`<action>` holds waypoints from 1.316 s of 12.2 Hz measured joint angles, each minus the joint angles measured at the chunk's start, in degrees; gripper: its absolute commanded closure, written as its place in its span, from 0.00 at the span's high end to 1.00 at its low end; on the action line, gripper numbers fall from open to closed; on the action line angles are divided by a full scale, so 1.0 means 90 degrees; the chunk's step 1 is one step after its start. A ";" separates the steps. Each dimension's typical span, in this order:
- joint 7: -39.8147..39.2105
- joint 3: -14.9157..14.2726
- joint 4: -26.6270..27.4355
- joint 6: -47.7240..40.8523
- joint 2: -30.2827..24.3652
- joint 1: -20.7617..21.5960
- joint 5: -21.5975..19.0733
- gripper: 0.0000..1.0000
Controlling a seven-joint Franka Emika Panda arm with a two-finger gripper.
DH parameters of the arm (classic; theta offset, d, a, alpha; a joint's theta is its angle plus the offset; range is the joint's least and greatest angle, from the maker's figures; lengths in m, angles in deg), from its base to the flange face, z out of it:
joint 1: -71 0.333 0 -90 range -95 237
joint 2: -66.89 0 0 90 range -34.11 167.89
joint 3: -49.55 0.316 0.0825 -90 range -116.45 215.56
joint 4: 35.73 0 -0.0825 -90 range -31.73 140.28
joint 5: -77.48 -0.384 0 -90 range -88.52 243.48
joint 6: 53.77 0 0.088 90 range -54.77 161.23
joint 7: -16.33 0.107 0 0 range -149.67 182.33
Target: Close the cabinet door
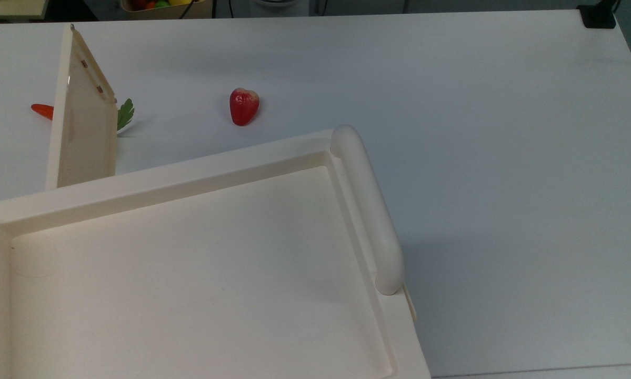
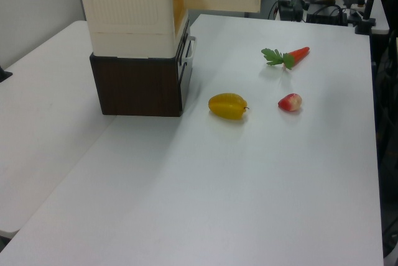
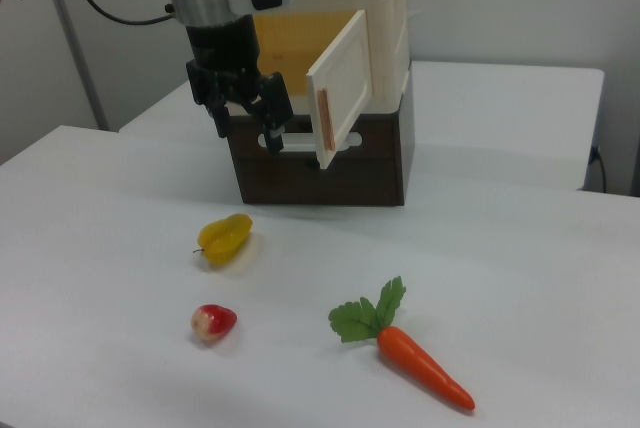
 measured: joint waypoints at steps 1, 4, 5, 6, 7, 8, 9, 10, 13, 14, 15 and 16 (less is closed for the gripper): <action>-0.0001 -0.0003 0.0000 0.0000 0.0000 0.0007 0.0000 1.00; -0.0001 -0.0016 0.0002 0.0000 0.0000 0.0058 0.0000 1.00; -0.0001 -0.0021 0.0004 0.0000 0.0000 0.0071 0.0000 1.00; -0.0001 -0.0022 0.0007 0.0000 0.0000 0.0076 0.0000 1.00; -0.0012 -0.0037 0.0008 0.0000 0.0000 0.0076 0.0000 0.87; -0.0036 -0.0066 0.0009 0.0000 0.0000 0.0076 0.0000 0.60; -0.0053 -0.0086 0.0009 0.0000 0.0000 0.0076 0.0000 0.24; -0.0055 -0.0123 0.0010 0.0000 0.0000 0.0079 -0.0064 0.07; -0.0553 -0.0397 0.0009 0.0000 -0.0037 0.0080 -0.0487 0.00; -0.0745 -0.0444 0.0010 0.0053 -0.0039 0.0080 -0.0563 0.00; -0.0825 -0.0449 0.0043 0.0327 -0.0038 0.0082 -0.0598 0.00; -0.0896 -0.0449 0.0103 0.0687 -0.0037 0.0088 -0.0602 0.00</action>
